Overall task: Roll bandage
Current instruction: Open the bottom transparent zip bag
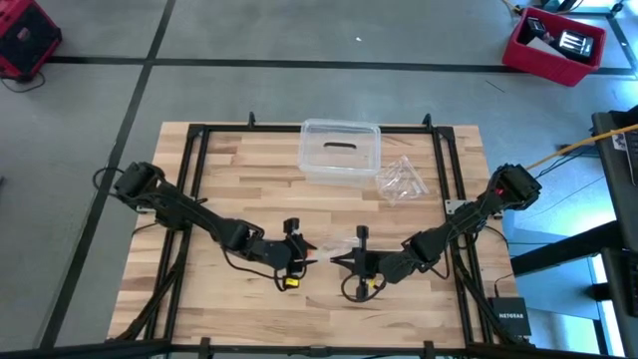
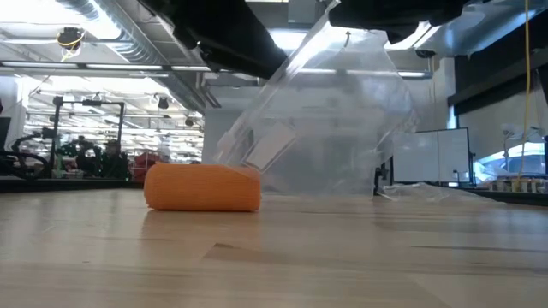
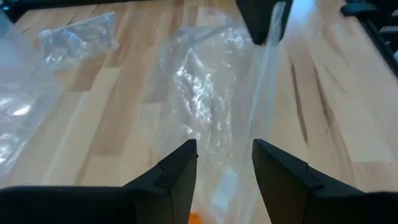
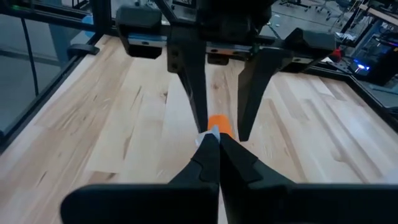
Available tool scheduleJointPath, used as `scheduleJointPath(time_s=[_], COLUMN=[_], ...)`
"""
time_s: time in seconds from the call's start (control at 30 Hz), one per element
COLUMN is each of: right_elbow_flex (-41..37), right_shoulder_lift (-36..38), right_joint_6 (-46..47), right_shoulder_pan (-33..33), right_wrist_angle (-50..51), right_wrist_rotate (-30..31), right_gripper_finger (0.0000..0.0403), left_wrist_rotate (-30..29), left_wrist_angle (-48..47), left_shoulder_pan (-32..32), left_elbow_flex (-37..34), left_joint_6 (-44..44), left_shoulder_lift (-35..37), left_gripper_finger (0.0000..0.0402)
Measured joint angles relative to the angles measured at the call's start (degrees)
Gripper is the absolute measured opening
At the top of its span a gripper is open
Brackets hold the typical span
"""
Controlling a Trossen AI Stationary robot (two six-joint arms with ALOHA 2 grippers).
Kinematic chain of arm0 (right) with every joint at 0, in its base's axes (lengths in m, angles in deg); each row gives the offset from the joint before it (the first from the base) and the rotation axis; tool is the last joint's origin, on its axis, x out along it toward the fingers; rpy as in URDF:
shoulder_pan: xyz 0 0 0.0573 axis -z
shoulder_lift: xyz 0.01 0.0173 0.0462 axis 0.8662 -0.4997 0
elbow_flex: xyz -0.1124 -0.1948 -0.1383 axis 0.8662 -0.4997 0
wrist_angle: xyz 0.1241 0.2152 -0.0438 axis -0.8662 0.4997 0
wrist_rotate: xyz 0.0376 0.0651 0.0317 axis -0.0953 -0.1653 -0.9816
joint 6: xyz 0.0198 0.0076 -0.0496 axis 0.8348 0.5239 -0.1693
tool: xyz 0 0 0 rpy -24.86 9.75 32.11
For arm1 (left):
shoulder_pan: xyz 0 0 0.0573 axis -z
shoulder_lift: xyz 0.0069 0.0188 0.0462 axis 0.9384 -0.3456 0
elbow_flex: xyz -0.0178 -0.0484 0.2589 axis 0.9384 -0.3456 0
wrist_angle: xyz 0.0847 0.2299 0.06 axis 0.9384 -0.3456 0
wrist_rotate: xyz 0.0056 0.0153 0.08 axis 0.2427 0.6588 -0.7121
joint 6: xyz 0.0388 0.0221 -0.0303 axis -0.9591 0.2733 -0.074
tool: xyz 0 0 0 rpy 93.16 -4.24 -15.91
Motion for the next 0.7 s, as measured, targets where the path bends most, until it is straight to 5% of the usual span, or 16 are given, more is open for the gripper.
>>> scheduleJointPath(time_s=[0.3,0.5,0.7], right_elbow_flex=[0.0,0.0,1.1], right_shoulder_lift=[0.0,0.0,0.0], right_joint_6=[1.0,3.5,3.5], right_shoulder_pan=[0.0,0.0,-0.1], right_wrist_angle=[-0.4,-0.5,2.8], right_wrist_rotate=[-2.0,-4.4,1.9], right_gripper_finger=[0.0,0.0011,0.0059], left_wrist_rotate=[0.7,0.4,-0.3], left_wrist_angle=[1.6,4.7,-0.2], left_shoulder_pan=[-0.7,0.2,0.4], left_elbow_flex=[0.0,0.0,1.3], left_joint_6=[0.1,-4.1,-0.3], left_shoulder_lift=[-2.5,-2.4,-0.7], left_gripper_finger=[0.0139,0.0019,0.0003])
